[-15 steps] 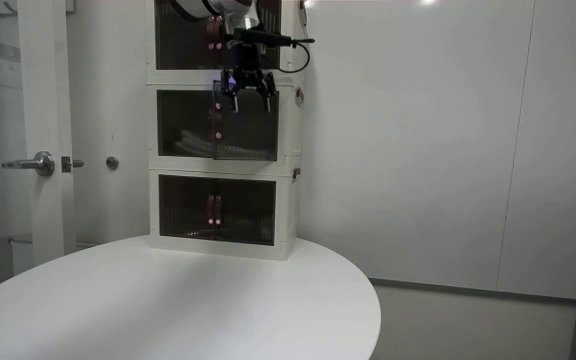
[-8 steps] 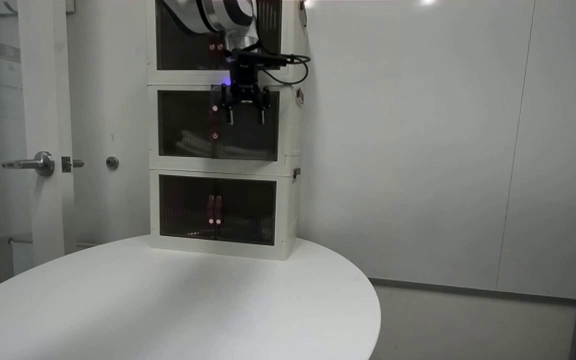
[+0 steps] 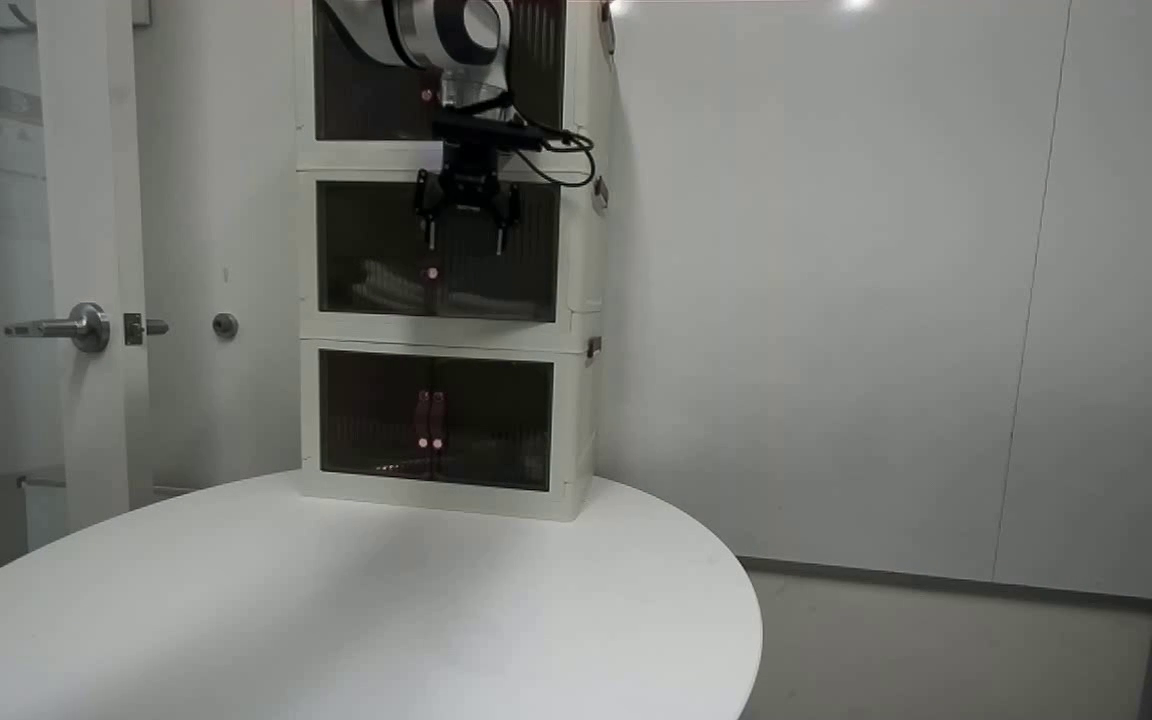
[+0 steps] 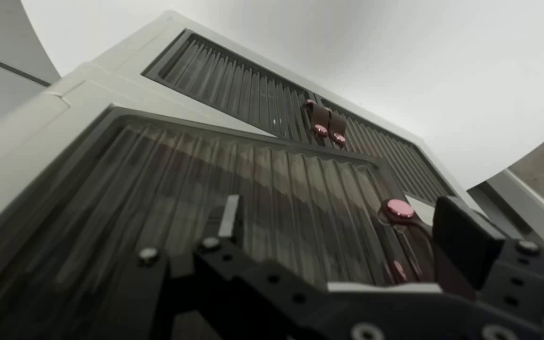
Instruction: Close the cabinet door
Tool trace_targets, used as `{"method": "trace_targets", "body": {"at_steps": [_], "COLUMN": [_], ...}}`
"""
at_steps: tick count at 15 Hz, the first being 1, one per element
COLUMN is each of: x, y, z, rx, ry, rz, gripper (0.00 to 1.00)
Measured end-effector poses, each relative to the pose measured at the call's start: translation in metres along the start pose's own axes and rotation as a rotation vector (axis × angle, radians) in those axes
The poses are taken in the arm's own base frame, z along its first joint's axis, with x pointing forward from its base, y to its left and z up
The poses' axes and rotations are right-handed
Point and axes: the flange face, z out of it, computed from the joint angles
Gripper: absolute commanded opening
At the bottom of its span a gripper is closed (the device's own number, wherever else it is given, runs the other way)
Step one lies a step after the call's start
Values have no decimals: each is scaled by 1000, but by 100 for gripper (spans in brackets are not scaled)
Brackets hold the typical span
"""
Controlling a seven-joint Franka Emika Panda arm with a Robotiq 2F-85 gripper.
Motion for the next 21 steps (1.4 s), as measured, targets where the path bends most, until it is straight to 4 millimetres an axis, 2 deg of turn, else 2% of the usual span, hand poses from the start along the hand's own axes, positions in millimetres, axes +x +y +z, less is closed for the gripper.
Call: {"method": "trace_targets", "body": {"at_steps": [6,14,17,21], "x": [10,8,1,-23], "y": [-7,-12,-16,-36], "z": [16,32,2,-57], "rx": [-93,-180,-210,-178], "ry": [172,291,208,-1], "rz": [152,275,286,335], "gripper": [100,100,100,100]}}
